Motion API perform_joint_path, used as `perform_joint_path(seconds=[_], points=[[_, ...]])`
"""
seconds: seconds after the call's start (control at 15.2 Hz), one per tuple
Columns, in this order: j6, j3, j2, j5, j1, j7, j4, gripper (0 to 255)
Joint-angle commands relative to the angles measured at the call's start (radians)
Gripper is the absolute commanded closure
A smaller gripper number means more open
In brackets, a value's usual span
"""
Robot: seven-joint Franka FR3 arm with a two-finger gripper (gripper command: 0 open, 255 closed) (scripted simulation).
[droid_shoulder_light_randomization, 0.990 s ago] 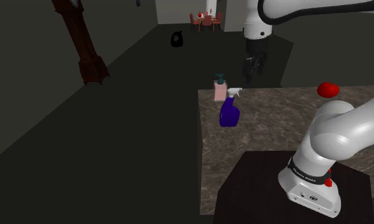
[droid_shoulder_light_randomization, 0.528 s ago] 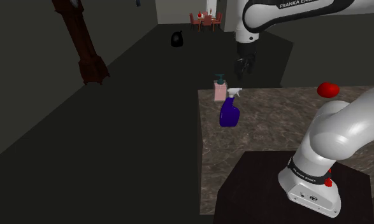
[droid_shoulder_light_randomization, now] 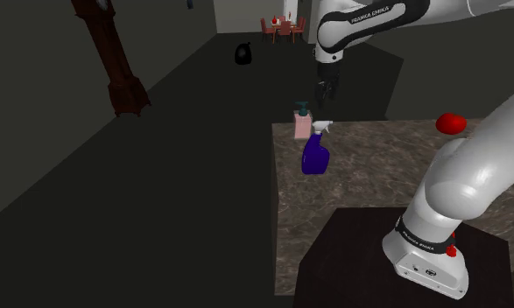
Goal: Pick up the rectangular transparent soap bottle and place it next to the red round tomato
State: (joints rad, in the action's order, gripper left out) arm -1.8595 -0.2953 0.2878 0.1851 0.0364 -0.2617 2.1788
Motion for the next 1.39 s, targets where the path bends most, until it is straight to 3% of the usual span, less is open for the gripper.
perform_joint_path(seconds=[0.0, 0.46, 0.99, 1.32], points=[[-0.034, -0.028, -0.079, -0.017, 0.001, -0.052, -0.054, 0], [-0.107, -0.091, -0.349, -0.124, 0.028, -0.232, -0.268, 0], [-0.096, -0.090, -0.664, -0.269, 0.117, -0.404, -0.596, 0], [-0.155, -0.085, -0.683, -0.277, 0.121, -0.409, -0.554, 0]])
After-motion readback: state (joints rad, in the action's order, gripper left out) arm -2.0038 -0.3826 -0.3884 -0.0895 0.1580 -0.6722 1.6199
